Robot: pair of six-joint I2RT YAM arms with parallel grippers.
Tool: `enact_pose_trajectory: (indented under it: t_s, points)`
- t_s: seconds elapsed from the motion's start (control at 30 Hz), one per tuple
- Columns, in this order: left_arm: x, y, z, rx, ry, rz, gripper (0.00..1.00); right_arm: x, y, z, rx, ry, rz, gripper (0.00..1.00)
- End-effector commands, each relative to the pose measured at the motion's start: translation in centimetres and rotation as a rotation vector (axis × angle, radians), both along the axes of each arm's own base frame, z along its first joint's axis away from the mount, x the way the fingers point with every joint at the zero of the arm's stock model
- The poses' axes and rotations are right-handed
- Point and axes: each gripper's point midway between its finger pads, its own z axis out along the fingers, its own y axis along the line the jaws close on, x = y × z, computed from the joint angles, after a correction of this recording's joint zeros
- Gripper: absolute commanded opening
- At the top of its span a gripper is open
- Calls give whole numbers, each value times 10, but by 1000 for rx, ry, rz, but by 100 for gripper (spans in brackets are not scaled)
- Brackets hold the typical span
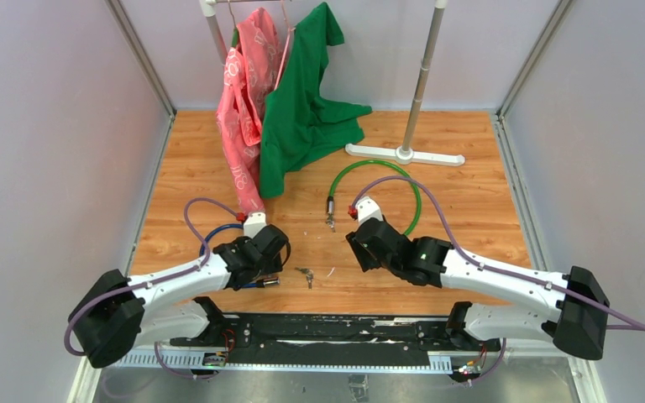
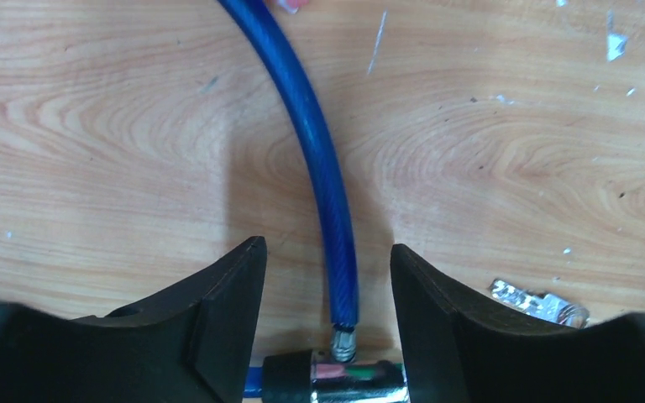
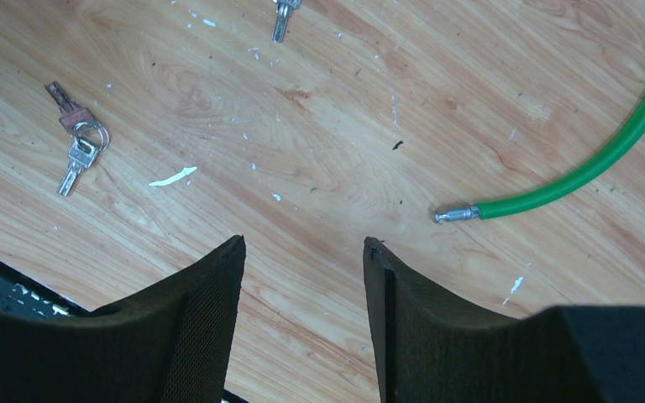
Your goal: Unlock with the key
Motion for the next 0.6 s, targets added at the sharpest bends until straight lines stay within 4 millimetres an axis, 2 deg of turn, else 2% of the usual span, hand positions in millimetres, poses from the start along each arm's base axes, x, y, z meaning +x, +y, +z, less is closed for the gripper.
enact_pose_trajectory:
  t_s: [0.0, 0.1, 0.27, 0.57]
  points:
    - [-6, -7, -20, -31, 38, -5, 59, -7, 4, -6, -47, 31, 49, 57]
    - [-8, -7, -27, -29, 50, -8, 53, -10, 10, -7, -56, 51, 89, 56]
    - [-10, -4, -31, -17, 56, -17, 33, -21, 26, -12, -61, 105, 191, 54]
    - [-17, 0, -23, -47, 37, -19, 6, -33, 35, -18, -69, 139, 259, 49]
